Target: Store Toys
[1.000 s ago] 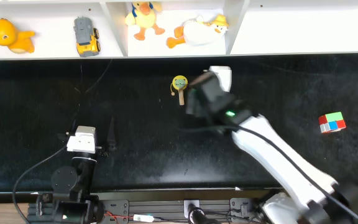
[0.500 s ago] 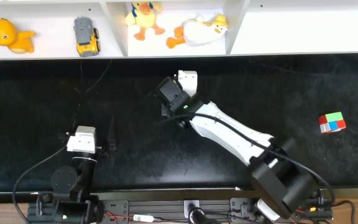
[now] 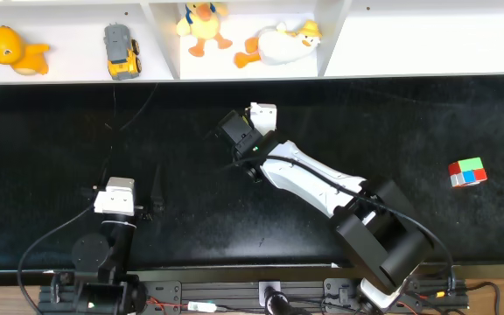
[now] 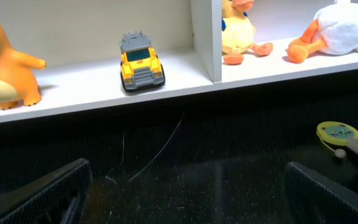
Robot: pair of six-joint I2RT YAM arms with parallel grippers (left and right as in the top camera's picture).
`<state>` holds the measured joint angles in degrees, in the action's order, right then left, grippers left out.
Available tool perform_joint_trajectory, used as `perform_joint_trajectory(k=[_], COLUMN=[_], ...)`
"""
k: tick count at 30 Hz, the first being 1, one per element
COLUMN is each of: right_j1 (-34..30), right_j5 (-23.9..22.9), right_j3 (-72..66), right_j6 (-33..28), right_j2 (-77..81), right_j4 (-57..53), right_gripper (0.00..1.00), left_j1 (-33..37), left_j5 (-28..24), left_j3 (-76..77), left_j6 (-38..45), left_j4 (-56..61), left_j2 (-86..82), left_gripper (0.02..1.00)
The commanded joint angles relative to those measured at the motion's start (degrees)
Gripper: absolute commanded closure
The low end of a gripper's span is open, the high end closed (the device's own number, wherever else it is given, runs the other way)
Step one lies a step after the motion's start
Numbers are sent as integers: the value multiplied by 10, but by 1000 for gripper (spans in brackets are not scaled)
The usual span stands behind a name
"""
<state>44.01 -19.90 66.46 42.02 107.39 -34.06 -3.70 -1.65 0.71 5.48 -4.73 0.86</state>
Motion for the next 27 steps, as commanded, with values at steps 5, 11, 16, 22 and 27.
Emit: perform_joint_trajectory(k=[5, 11, 16, 22, 27], right_j1=[3, 3, 3, 5, 2], right_j5=[-7, -7, -12, 3, -10], right_j3=[17, 17, 17, 16, -8], right_j6=[-1, -1, -1, 0, -5], right_j2=[10, 11, 11, 3, -55], right_j4=[15, 18, 18, 7, -22], right_gripper=[417, 590, 728, 901, 895], left_j1=[3, 3, 3, 3, 3], left_j5=[3, 3, 3, 3, 3], left_j3=[-3, -3, -3, -3, -3], left_j6=[-10, -10, -10, -10, -10], left_j4=[-1, -1, -1, -1, -1], left_j2=[-7, -7, -7, -7, -7], left_gripper=[20, 20, 20, 20, 20])
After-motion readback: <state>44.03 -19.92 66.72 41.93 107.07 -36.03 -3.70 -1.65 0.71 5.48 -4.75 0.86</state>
